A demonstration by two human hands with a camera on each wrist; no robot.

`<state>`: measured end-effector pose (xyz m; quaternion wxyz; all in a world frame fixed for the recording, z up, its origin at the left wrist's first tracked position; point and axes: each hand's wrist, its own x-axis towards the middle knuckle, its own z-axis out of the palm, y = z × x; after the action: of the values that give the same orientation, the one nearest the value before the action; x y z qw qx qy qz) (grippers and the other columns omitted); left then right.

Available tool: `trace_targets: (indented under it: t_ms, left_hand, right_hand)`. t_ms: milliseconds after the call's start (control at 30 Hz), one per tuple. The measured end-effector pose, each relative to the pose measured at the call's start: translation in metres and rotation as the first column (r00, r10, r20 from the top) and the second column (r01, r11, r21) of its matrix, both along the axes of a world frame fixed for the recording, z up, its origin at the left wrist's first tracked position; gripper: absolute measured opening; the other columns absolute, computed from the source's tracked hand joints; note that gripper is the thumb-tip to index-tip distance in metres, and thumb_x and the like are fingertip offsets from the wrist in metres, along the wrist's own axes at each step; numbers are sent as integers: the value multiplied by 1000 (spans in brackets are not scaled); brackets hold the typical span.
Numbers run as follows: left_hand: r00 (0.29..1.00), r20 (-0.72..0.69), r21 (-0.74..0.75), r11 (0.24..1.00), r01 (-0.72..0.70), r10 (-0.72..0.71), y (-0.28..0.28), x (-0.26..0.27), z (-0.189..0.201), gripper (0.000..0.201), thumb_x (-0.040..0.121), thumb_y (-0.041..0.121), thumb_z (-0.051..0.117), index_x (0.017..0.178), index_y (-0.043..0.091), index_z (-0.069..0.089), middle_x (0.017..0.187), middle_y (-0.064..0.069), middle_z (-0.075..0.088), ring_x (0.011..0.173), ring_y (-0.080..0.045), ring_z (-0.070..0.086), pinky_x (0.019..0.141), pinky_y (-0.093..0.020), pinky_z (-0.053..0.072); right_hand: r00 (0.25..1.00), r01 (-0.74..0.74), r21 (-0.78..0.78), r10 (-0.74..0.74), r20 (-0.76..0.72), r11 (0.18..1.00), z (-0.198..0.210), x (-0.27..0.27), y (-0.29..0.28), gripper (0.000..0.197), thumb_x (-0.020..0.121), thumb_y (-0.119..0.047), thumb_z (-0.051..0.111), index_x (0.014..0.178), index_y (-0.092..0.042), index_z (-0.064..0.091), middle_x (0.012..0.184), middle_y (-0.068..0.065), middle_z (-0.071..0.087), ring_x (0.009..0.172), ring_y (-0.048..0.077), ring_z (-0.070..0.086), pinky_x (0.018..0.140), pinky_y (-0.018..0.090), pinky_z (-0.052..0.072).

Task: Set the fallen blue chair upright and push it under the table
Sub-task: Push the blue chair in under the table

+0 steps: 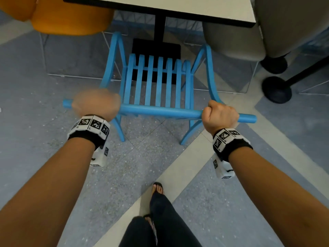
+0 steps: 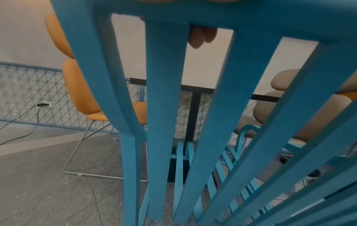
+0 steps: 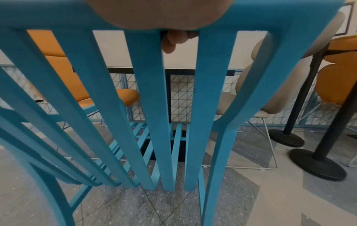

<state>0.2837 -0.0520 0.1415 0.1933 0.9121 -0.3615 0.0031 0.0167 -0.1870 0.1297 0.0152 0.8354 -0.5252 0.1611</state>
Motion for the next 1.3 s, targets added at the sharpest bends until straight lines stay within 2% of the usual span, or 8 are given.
trace_targets:
  t_ms: [100, 267, 433, 600, 766, 966, 1200, 1300]
  left_hand:
    - [1000, 0, 2, 1000, 2, -2, -21, 12, 1, 31, 72, 30, 42, 58, 9, 59, 52, -11, 44, 56, -28, 39, 60, -34, 27]
    - [1000, -2, 3, 1000, 10, -10, -39, 24, -1, 30, 73, 29, 44, 55, 8, 57, 49, -10, 45, 51, -27, 41, 59, -32, 26]
    - [999, 4, 7, 999, 33, -33, -38, 23, 1, 29, 73, 28, 48, 54, 9, 58, 49, -8, 45, 50, -24, 39, 60, -31, 26]
    - [998, 25, 20, 998, 52, -53, -38, 25, -1, 31, 72, 29, 47, 51, 10, 59, 44, -7, 45, 47, -24, 41, 58, -29, 27]
    - [992, 30, 74, 990, 122, -125, -37, 28, -3, 35, 74, 35, 42, 50, 13, 58, 46, -9, 48, 49, -26, 44, 53, -26, 28]
    - [993, -5, 131, 984, 121, -122, -39, 25, 2, 39, 73, 38, 38, 48, 13, 54, 45, -9, 45, 51, -29, 48, 53, -28, 31]
    - [991, 17, 238, 963, 128, -136, -31, 31, 3, 40, 77, 35, 45, 52, 9, 62, 40, -1, 36, 40, -18, 26, 49, -21, 15]
    - [991, 27, 237, 964, 120, -130, -36, 36, 5, 41, 74, 36, 42, 53, 8, 62, 39, -1, 33, 40, -17, 23, 48, -21, 15]
  right_hand:
    - [1000, 2, -6, -2, -7, 1000, 0, 13, -22, 35, 71, -26, 25, 50, -9, 47, 42, 3, 36, 37, 21, 30, 47, 16, 5]
    - [1000, 25, -16, -25, 4, 1000, -1, 24, -42, 32, 70, -24, 27, 49, -9, 46, 41, 2, 34, 37, 20, 29, 49, 16, 4]
    - [999, 28, 37, -27, -16, 999, -1, 22, -43, 25, 71, -27, 27, 50, -15, 37, 43, 3, 39, 36, 25, 38, 48, 25, 25]
    - [1000, 23, 13, -23, 19, 1000, 0, 10, -49, 32, 73, -30, 35, 52, -9, 47, 47, 6, 45, 48, 21, 37, 51, 27, 22]
    - [999, 39, 64, -36, -38, 997, 2, 4, -50, 46, 74, -32, 28, 44, -6, 52, 42, 3, 39, 48, 24, 40, 52, 28, 24]
    - [996, 33, 80, -26, -84, 996, 3, 5, -52, 50, 72, -31, 24, 40, -5, 53, 39, 6, 36, 50, 21, 36, 46, 19, 6]
    - [994, 52, 51, -48, -94, 997, 1, 2, -32, 41, 73, -29, 27, 34, -17, 38, 34, 1, 31, 45, 18, 34, 48, 13, 7]
    - [994, 78, 43, -74, -77, 996, 3, 9, -35, 45, 72, -28, 28, 33, -13, 43, 33, -2, 26, 43, 18, 33, 48, 13, 6]
